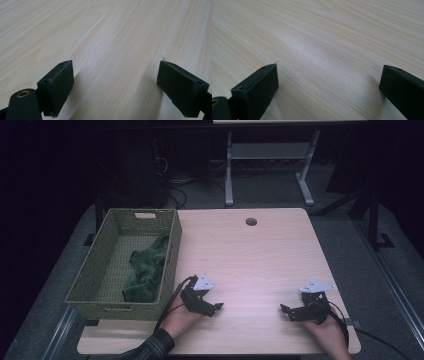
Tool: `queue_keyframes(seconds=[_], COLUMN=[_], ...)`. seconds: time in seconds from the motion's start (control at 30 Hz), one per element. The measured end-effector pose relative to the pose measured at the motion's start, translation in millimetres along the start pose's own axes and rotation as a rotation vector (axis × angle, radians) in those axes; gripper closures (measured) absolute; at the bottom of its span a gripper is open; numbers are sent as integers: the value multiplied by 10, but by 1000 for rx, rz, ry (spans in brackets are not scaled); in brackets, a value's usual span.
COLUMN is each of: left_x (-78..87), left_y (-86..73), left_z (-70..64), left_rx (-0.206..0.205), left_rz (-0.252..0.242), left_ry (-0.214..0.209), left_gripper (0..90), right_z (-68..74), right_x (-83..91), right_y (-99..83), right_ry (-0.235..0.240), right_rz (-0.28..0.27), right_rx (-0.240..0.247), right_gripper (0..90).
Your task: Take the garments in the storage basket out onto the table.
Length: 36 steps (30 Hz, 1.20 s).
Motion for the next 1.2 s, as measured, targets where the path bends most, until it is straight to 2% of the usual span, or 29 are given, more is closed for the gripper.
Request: queue_keyframes(seconds=[0.43, 0.53, 0.67, 0.8, 0.97, 1.2], left_x=[-20, 7, 37, 54, 87, 167], left_y=[33, 47, 72, 98, 129, 185], left_z=[9, 39, 51, 35, 15, 18], left_rx=[-3, 12, 16, -12, -12, 12], left_rz=[8, -15, -6, 23, 15, -9], left_ry=[4, -8, -1, 3, 1, 0], left_gripper=[136, 136, 136, 136, 136, 135], right_z=[-1, 0, -2, -1, -1, 0], right_x=[-1, -1, -1, -1, -1, 0], right_y=[1, 2, 1, 1, 1, 0], right_ry=[-1, -1, -1, -1, -1, -1], right_rz=[-1, -1, 0, -1, 0, 0], right_rx=[1, -1, 3, 1, 3, 2], right_gripper=[18, 18, 18, 18, 18, 18])
Point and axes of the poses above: each handheld gripper's, and its own axes: x roughly backward along the jaws, y roughly out of its top, z roughly to its left, the point moved 4 cm from there along -x, roughly forward along the jaws
